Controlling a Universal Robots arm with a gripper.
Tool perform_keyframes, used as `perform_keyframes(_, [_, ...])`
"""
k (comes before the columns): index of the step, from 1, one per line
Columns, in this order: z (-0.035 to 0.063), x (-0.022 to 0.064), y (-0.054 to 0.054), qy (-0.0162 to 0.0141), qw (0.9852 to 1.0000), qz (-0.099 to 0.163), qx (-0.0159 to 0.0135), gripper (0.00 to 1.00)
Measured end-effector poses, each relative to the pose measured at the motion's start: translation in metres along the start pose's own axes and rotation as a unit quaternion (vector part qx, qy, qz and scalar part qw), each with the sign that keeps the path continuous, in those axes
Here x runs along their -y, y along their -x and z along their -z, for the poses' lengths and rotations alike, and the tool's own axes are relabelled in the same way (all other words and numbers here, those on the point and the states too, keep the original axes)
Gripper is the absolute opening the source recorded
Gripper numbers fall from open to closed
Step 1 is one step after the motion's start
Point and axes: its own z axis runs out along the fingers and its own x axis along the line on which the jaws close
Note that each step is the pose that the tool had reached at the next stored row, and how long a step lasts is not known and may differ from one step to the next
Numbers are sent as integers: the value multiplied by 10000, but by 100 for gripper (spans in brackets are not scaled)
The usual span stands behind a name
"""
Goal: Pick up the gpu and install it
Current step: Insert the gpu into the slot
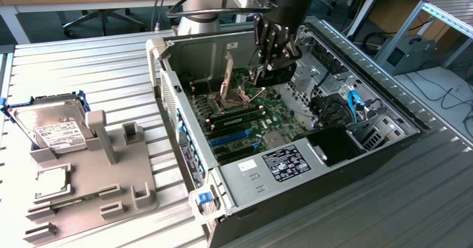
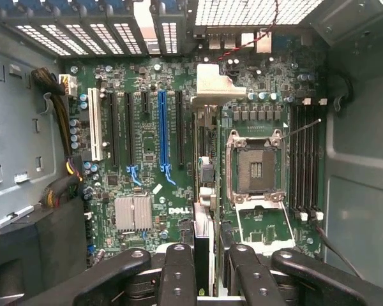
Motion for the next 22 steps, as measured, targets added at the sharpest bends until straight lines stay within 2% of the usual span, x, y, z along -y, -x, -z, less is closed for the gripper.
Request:
perform_keyframes(13, [0,0,0,8,9996,269,4,26])
perform_keyframes(22, [0,0,0,14,9989,472,7,26])
